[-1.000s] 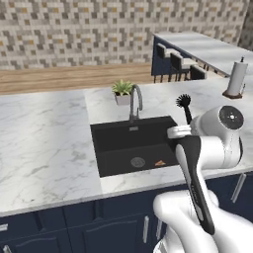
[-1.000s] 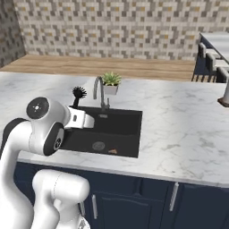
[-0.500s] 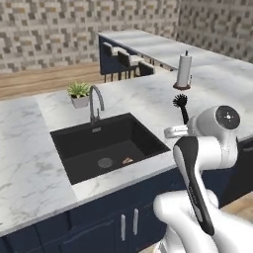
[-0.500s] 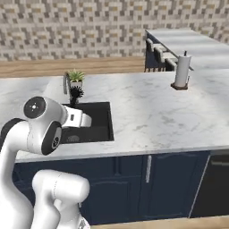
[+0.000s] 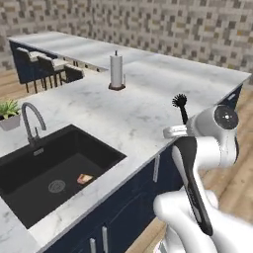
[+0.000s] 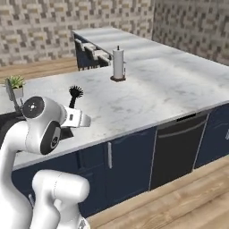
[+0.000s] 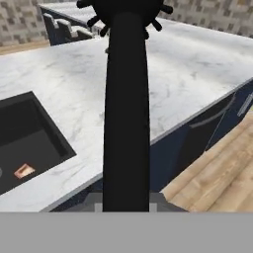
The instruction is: Pick up the dish brush and bar soap from the sink, and place them back in the cabinet, and close the cabinet door.
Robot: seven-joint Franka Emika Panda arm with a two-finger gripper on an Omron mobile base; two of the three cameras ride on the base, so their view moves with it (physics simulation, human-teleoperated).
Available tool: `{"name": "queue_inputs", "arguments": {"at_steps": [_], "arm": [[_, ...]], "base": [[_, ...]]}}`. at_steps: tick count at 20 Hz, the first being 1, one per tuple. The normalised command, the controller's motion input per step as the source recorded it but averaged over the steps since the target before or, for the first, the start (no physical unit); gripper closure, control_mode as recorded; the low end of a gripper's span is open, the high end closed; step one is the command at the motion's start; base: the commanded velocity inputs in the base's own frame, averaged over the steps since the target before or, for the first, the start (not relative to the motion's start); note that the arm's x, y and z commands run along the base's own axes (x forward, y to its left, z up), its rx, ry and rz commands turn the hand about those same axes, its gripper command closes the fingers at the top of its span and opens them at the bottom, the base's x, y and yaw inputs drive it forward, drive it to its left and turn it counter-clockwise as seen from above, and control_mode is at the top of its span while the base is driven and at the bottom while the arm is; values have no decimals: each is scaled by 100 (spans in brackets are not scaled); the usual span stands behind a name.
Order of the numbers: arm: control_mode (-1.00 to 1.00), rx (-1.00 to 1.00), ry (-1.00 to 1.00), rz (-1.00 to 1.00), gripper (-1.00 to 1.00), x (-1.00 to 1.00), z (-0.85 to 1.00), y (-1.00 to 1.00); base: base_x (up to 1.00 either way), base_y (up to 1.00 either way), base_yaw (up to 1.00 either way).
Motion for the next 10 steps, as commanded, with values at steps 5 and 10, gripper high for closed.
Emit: {"name": "queue_inputs", "arguments": {"at_steps": [5,10], "arm": [[100,0,0,0,100,0,0,0],[100,0,0,0,100,0,0,0]], "base": [[0,-75,-45],[11,-78,-41]]}}
